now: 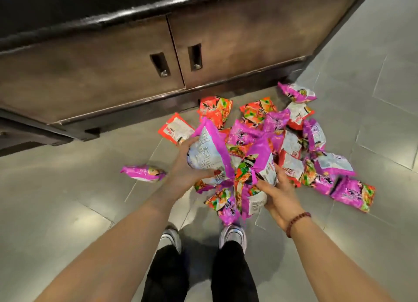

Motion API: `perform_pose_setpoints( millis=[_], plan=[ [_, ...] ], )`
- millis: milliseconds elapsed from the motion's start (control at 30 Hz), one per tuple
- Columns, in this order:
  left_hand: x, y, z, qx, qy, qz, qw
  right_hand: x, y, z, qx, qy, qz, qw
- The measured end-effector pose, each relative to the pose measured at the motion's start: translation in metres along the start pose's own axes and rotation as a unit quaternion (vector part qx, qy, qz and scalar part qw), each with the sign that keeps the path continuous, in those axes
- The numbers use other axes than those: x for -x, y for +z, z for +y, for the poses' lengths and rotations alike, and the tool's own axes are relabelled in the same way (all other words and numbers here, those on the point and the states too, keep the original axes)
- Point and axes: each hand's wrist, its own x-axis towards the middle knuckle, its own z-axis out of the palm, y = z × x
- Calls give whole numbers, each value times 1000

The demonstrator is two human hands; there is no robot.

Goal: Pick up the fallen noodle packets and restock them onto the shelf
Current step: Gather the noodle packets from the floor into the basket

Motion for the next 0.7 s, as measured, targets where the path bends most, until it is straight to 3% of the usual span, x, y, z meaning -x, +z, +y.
perform_pose_setpoints(
  millis=[333, 700],
  plan=[
    [26, -29, -4, 26, -32, 54, 998, -12, 20, -13, 109, 37, -48, 992],
    [188, -187, 88, 35, 11, 175, 984, 119, 215, -70, 325, -46, -182, 927]
  ],
)
